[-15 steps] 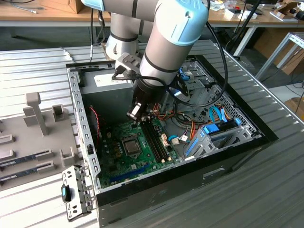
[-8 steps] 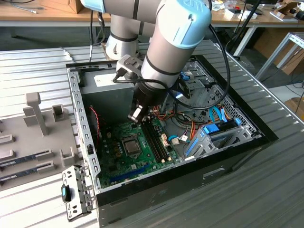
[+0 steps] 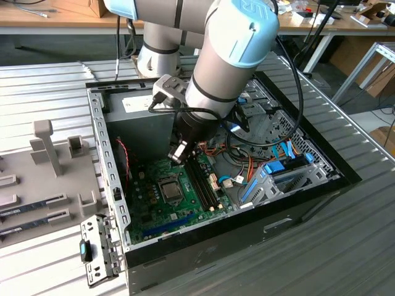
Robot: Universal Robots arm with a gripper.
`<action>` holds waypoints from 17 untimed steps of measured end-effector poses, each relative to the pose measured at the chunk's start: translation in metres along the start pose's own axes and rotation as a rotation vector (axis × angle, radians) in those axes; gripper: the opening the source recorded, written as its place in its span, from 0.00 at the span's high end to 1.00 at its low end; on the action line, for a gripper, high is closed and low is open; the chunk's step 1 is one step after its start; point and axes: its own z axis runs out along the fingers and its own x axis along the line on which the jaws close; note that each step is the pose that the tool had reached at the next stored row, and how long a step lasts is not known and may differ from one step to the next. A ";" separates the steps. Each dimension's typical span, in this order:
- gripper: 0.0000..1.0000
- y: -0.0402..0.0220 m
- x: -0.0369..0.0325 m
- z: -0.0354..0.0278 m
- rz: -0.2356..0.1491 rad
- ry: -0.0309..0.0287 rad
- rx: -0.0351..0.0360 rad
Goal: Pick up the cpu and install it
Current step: 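Install the first cpu locking lever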
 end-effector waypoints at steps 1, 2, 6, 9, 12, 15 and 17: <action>0.89 -0.0005 0.0005 -0.0001 0.000 0.0018 0.0023; 0.89 -0.0011 0.0010 -0.0001 0.000 0.0042 0.0055; 0.89 -0.0031 0.0029 -0.0003 0.001 0.0128 0.0161; 0.89 -0.0064 0.0056 0.0002 0.001 0.0143 0.0180; 0.89 -0.0082 0.0070 0.0001 0.001 0.0144 0.0183; 0.89 -0.0103 0.0090 0.0011 0.001 0.0144 0.0183; 0.89 -0.0113 0.0107 0.0048 0.001 0.0144 0.0182</action>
